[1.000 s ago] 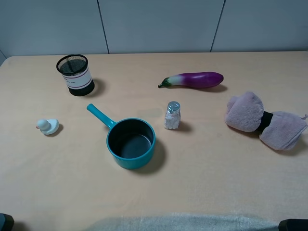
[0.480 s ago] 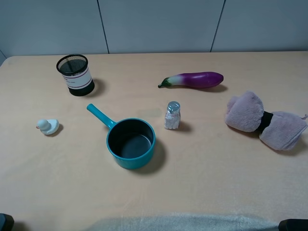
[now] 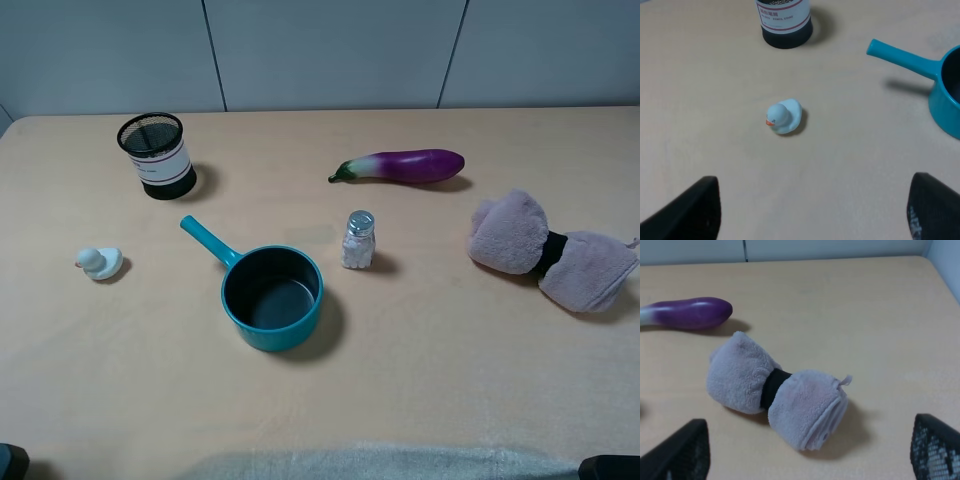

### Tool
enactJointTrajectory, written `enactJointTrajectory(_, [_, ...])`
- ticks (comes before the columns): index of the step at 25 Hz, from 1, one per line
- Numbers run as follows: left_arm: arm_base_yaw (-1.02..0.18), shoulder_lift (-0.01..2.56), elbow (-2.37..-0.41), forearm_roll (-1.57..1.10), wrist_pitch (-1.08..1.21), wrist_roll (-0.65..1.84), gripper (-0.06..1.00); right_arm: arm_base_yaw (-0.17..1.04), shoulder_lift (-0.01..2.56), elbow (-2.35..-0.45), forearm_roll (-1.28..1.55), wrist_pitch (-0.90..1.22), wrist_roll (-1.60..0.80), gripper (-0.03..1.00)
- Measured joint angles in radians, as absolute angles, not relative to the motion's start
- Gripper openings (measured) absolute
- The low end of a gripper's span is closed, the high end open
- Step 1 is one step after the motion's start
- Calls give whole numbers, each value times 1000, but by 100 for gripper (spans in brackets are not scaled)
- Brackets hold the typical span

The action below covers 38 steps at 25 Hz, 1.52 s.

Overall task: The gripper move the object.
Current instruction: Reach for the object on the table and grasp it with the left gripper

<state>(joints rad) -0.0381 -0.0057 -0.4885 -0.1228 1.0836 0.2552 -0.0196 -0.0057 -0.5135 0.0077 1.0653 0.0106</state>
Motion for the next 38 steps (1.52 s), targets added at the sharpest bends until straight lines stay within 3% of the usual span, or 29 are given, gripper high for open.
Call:
enactJointTrajectory(16, [-38,43,-489,-123,1084,255,76,-20,-6,-513,8,1065,11,61])
enactJointTrajectory(38, [-38,1079,-847,-145,1026,251,76,-20,-6,-513,9,1065,11,61])
